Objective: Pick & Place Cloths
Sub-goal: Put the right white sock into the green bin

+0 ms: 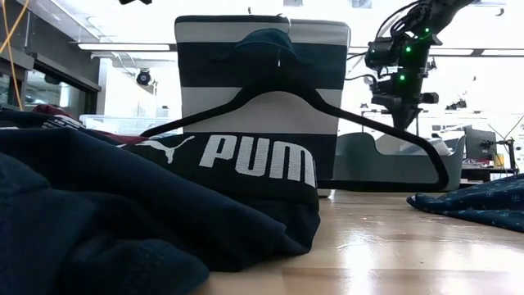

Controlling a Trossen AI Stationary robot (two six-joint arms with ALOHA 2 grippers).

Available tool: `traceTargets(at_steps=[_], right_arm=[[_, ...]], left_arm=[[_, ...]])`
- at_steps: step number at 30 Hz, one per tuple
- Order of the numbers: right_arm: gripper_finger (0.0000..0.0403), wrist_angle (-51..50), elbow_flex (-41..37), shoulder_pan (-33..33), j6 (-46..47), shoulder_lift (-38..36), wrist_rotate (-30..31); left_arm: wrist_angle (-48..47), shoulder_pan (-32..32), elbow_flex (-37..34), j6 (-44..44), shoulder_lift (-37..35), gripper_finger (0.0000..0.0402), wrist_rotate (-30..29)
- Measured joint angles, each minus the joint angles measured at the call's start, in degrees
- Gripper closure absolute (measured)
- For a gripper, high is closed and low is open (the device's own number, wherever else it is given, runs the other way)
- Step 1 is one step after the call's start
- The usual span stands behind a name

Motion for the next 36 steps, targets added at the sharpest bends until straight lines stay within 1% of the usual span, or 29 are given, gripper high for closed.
traceTargets(at_steps=[4, 10, 18, 24, 31, 34, 36], right_arm=[[0.0398, 0.97, 0.00, -0.06, 5.23, 0.23, 0.00], [0.0398, 4.34, -0.02, -0.41, 8.92, 3.74, -2.84], [0.0398, 7.52, -0.04, -0.39, 8.86, 7.73, -3.03], [0.0398, 10.87, -0.04, -0.24, 5.40, 7.96, -6.86], [0.0398, 8.58, -0.04, -0.28, 4.15, 7.96, -6.71], [0.0386, 7.46, -0.04, -0.26, 4.79, 7.96, -6.34], [0.0366, 6.90, -0.04, -0.26, 5.81, 7.96, -6.30]], left_arm=[[0.00, 0.01, 0.02, 0.01, 0.00, 0.0396, -0.01], [0.00, 0.01, 0.02, 0.01, 0.00, 0.0396, 0.00], [0.00, 0.01, 0.01, -0.01, 0.00, 0.0396, 0.01], [0.00, 0.00, 0.02, -0.01, 0.00, 0.0396, 0.00], [0.00, 0.01, 0.00, 0.01, 0.00, 0.0396, 0.00], [0.00, -0.02, 0.01, 0.00, 0.00, 0.0396, 0.00], [0.00, 0.01, 0.02, -0.01, 0.00, 0.0396, 0.01]])
